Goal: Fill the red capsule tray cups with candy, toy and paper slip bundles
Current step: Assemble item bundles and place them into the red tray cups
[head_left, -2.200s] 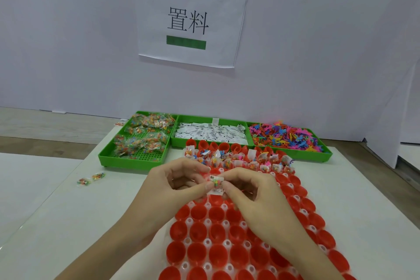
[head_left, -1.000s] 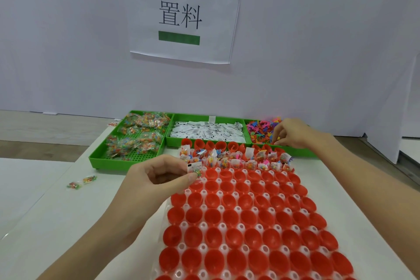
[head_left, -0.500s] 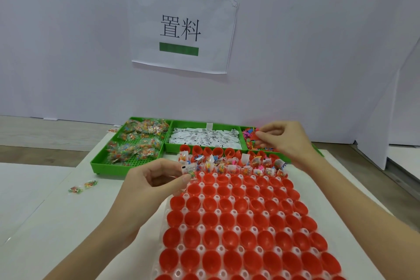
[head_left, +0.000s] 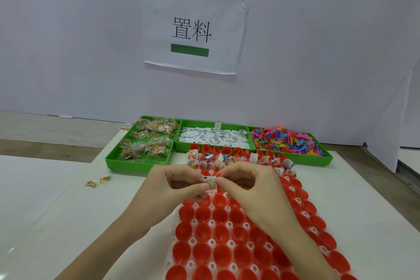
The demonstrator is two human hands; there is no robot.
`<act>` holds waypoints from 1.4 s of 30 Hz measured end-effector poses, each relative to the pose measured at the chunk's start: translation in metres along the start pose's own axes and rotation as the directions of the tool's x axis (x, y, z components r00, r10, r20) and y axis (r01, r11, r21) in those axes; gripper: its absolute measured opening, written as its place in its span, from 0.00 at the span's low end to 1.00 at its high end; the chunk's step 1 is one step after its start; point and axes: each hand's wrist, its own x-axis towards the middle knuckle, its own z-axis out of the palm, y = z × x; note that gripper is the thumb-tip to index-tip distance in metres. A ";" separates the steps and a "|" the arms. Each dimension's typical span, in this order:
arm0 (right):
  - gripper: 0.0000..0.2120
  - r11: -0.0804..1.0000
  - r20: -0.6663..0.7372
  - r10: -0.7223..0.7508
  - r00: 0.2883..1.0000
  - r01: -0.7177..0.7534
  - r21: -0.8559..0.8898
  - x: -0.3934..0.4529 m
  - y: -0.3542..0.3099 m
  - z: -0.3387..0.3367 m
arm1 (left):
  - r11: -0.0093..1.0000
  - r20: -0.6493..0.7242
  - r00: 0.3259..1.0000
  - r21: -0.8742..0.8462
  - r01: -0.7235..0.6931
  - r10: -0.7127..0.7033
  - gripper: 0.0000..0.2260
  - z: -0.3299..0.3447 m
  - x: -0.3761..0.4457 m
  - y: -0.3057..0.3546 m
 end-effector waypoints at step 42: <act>0.02 0.955 0.228 0.043 0.973 0.027 -0.295 0.045 0.020 0.020 | 0.582 0.136 0.864 0.688 -0.434 0.484 0.09 -0.012 0.012 -0.031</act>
